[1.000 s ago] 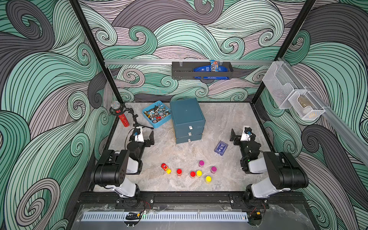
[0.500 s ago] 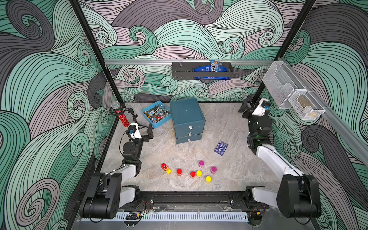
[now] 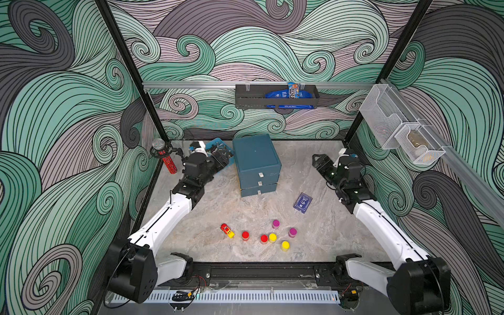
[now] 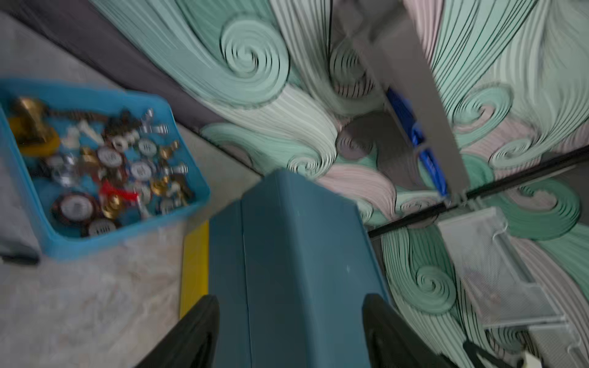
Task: Put the paint cans in the drawer according to color
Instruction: Open the drawer in the storage box.
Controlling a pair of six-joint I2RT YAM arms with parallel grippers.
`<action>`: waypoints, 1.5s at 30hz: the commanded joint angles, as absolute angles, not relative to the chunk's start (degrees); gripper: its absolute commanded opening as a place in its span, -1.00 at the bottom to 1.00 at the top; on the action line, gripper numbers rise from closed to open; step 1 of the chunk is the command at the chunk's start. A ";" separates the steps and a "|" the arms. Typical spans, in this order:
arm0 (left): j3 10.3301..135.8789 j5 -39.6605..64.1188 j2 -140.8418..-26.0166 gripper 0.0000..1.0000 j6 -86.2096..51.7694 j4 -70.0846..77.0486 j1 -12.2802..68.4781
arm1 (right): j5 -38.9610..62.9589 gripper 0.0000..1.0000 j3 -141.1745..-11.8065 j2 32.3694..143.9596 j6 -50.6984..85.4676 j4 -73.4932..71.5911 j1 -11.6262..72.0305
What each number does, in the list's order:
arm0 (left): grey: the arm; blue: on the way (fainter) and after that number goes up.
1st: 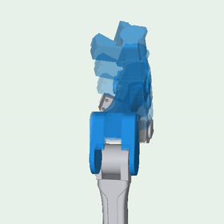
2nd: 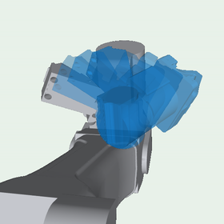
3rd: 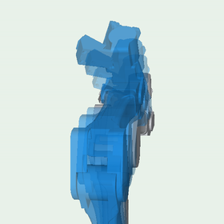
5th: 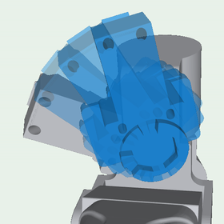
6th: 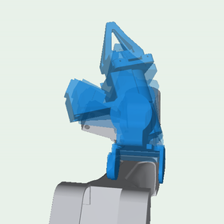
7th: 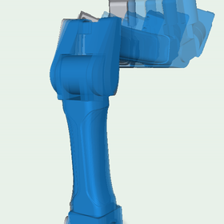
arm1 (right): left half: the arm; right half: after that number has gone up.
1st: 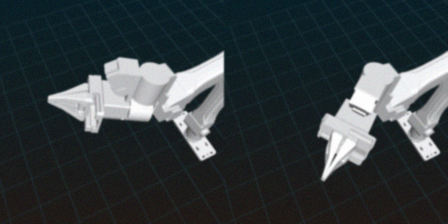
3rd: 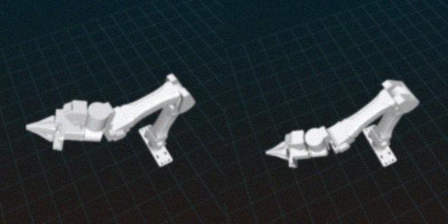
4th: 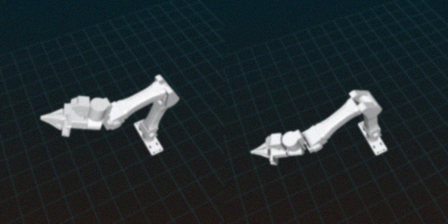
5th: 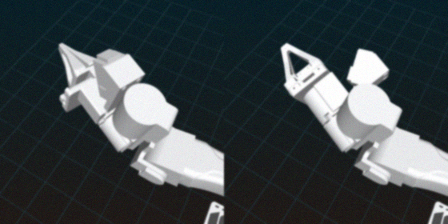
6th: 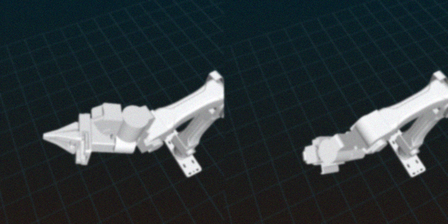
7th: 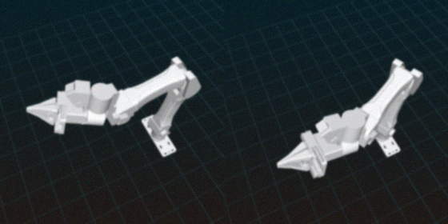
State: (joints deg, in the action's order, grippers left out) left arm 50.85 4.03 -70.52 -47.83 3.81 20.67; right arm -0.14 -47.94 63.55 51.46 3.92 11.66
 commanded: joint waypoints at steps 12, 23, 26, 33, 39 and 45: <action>48.84 7.35 -49.22 0.33 -40.11 -24.70 28.27 | 8.28 -0.23 -47.18 71.58 66.03 -5.75 43.32; 52.35 8.61 -47.34 0.36 -40.78 -24.34 28.34 | 0.55 -0.03 -49.45 73.95 67.30 -9.54 40.01; 51.90 8.48 -46.80 0.36 -41.56 -23.61 28.30 | 1.15 -0.04 -50.12 75.58 67.68 -10.55 38.52; 53.12 8.00 -47.10 0.37 -41.49 -23.25 28.29 | 3.95 -0.09 -52.68 80.20 69.21 -13.28 37.31; 53.31 8.78 -46.79 0.37 -41.01 -22.69 28.21 | 4.93 -0.10 -50.91 80.91 71.10 -14.15 37.42; 52.47 9.52 -45.70 0.38 -40.93 -21.70 28.27 | 5.41 -0.20 -51.47 83.00 71.11 -16.25 37.36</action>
State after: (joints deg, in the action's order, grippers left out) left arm 50.83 8.32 -47.00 -41.78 -23.11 27.94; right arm 4.64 -51.27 81.67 71.02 -13.93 37.41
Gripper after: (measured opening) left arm 0.689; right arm 0.410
